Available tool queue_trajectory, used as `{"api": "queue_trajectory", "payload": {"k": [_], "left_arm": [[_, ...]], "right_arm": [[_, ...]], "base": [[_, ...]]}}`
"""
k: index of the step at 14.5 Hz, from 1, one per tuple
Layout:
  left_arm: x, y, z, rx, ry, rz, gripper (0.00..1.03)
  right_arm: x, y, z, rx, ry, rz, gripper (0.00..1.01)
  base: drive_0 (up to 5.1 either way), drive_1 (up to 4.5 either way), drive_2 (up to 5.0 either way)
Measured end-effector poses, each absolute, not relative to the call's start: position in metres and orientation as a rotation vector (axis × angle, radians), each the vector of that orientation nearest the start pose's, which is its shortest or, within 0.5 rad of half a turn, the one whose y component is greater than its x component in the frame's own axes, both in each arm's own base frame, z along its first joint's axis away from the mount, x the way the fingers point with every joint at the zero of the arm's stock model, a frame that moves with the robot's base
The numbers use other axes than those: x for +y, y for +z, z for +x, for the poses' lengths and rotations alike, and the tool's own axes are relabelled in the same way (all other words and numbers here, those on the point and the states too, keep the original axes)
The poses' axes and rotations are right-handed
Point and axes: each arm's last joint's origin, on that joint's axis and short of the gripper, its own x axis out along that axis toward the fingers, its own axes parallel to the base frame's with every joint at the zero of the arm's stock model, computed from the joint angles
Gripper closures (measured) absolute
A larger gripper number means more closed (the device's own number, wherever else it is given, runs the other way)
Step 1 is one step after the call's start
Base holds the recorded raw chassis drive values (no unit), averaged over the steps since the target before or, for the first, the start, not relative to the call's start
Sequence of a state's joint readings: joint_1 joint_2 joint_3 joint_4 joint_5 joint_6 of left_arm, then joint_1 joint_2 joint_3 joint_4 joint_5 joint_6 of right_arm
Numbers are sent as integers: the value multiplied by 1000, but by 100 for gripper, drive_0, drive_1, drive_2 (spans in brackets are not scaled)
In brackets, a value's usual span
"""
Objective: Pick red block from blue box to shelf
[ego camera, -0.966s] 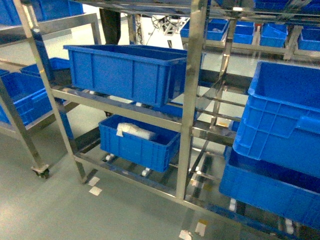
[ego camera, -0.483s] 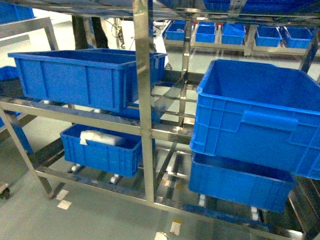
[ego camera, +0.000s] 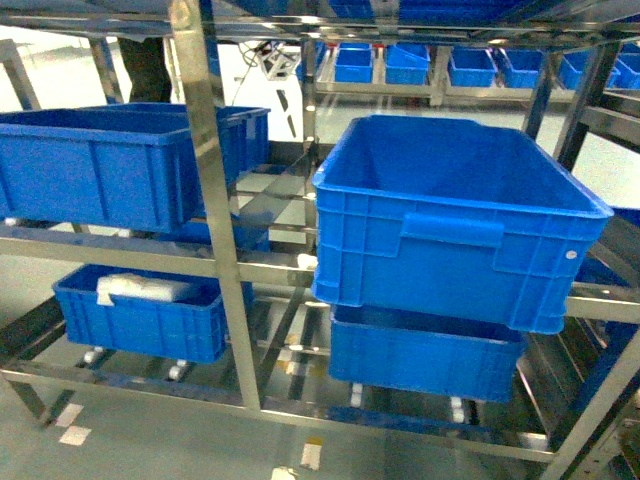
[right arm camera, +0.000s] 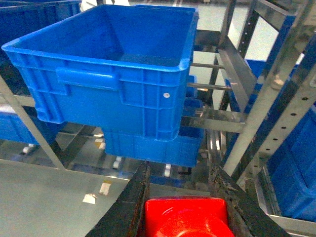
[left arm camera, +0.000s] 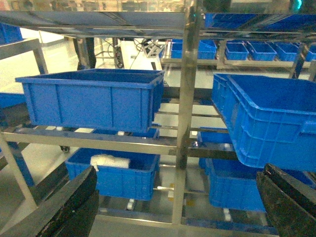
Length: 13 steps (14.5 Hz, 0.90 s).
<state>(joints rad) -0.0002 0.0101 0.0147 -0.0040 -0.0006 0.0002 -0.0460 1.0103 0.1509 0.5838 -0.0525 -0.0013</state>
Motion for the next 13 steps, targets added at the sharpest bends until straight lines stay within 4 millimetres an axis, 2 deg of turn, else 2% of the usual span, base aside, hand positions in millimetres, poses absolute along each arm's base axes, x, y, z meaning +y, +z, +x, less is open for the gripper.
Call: {"api": "queue_trajectory", "payload": {"k": [13], "left_arm": [[0,167,97,-1,0,0,5]], "right_arm": [[-7,154,178,275,7,12,72]], "base": [[-145,-145,-145]]}}
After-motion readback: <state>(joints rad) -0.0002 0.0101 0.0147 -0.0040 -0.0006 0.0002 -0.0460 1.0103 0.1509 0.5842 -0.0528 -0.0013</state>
